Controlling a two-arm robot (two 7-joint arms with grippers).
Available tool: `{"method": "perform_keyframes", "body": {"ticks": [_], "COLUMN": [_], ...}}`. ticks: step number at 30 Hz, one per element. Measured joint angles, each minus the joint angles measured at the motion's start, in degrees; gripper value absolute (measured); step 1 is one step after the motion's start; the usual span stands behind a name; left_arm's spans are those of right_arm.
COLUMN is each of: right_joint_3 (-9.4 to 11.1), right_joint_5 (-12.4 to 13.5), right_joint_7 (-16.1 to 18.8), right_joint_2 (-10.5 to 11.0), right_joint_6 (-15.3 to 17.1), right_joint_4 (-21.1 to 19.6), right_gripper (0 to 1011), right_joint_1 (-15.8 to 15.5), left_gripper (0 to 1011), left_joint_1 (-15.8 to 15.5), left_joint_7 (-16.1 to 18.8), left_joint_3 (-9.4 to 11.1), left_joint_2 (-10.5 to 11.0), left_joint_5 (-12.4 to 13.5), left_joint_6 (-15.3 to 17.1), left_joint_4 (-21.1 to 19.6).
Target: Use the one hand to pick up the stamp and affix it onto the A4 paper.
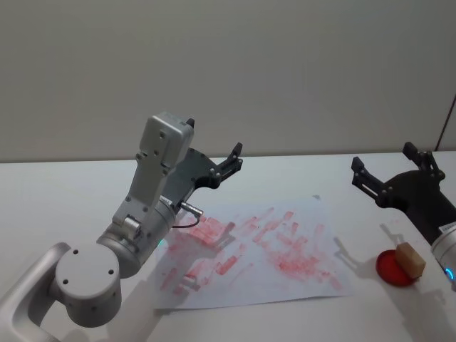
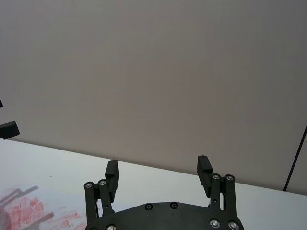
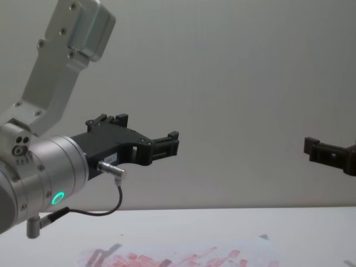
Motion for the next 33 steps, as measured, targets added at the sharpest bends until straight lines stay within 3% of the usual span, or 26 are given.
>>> {"method": "perform_keyframes", "body": {"ticks": [33], "right_joint_3": [0.04], "right_joint_5": [-0.01], "right_joint_7": [0.02], "right_joint_2": [0.0], "right_joint_6": [0.01], "right_joint_4": [-0.04], "right_gripper": [1001], "right_joint_1": [0.0], "left_gripper": [1001], "left_joint_1": [0.0], "left_joint_7": [0.0], "left_joint_3": [0.0], "left_joint_2": [0.0], "left_joint_5": [0.0], "left_joint_6": [0.0], "left_joint_4": [0.0]}}
